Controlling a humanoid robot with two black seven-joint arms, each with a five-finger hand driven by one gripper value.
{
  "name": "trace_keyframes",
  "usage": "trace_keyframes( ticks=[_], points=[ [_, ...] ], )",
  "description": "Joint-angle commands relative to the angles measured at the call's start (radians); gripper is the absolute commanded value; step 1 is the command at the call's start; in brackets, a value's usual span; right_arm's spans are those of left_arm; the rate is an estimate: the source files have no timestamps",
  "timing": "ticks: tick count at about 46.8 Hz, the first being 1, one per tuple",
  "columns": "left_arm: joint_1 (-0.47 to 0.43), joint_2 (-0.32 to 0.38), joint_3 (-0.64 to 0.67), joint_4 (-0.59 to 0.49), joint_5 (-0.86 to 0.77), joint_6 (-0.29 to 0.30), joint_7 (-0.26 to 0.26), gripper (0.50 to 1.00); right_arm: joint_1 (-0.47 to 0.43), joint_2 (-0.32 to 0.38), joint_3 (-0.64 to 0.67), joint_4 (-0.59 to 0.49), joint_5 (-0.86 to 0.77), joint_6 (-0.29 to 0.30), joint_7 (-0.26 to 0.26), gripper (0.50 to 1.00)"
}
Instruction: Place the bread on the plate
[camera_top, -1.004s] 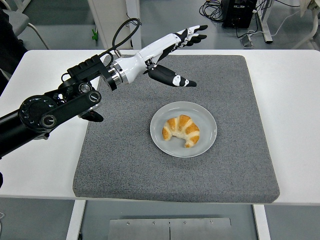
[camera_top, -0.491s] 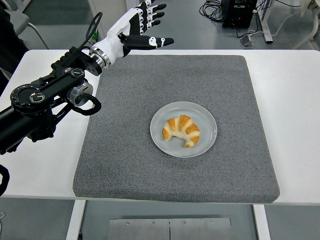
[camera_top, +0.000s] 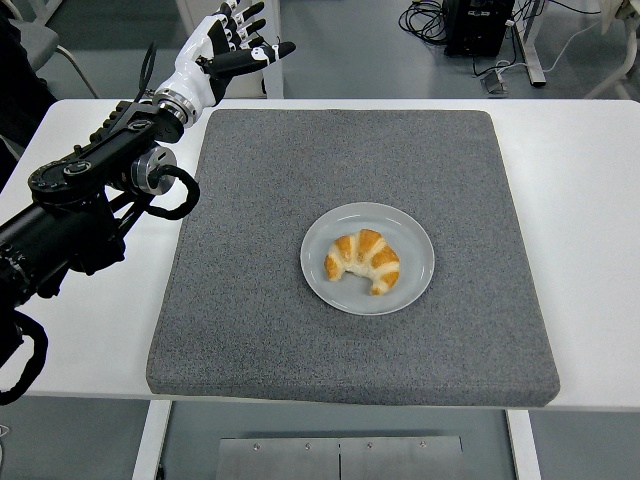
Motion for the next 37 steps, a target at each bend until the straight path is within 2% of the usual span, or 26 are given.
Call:
trace_keyframes(
  ticks=[1,7,23,37],
  points=[
    [-0.001,-0.018,-0.001,0.032,-0.053,0.0,-0.002,0.957,0.0,0.0,0.0,0.0,0.0,-0.001,0.0,1.0],
    [0.0,-0.053,-0.012,0.083,-0.107,0.0,-0.011,0.957,0.0,0.0,0.0,0.0,0.0,-0.001,0.0,1.0],
    [0.004,-0.082,-0.192,0.156,-0.157,0.0,-0.014,0.957,0.0,0.0,0.0,0.0,0.0,0.0,0.0,1.0],
    [0.016,-0.099,-0.202,0.183,-0.171,-0.003,-0.014,0.957,0.0,0.0,0.0,0.0,0.0,-0.001,0.0,1.0]
  ],
)
